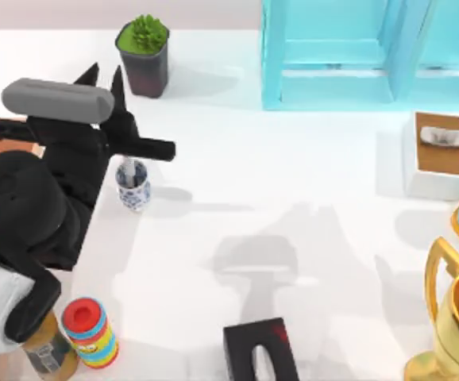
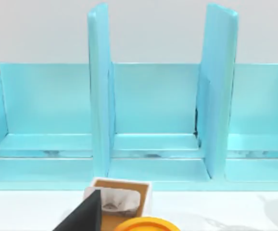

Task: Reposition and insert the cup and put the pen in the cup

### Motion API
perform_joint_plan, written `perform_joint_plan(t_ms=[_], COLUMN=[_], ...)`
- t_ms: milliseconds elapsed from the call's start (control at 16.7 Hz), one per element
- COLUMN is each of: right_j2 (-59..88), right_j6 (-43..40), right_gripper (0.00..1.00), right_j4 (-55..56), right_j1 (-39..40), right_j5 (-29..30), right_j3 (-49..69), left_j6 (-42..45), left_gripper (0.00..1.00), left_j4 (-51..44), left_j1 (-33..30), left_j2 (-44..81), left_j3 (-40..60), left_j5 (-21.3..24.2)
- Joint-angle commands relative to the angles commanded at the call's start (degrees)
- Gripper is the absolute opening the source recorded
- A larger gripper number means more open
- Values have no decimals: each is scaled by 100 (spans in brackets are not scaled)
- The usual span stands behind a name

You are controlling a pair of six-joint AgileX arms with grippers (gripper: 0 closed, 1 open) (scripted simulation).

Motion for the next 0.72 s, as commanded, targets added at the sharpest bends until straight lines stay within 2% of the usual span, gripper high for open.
perform_joint_plan(t_ms=[360,720], right_j2=[0,0], right_j6=[0,0], right_gripper=[100,100], right_j4=[0,0], right_j1=[0,0], right_j5=[0,0], right_j3=[0,0], left_j6=[0,0], left_gripper=[98,100], left_j4=[0,0], left_j1=[0,0], left_j2=[0,0], left_j3=[0,0], left_j5=[0,0])
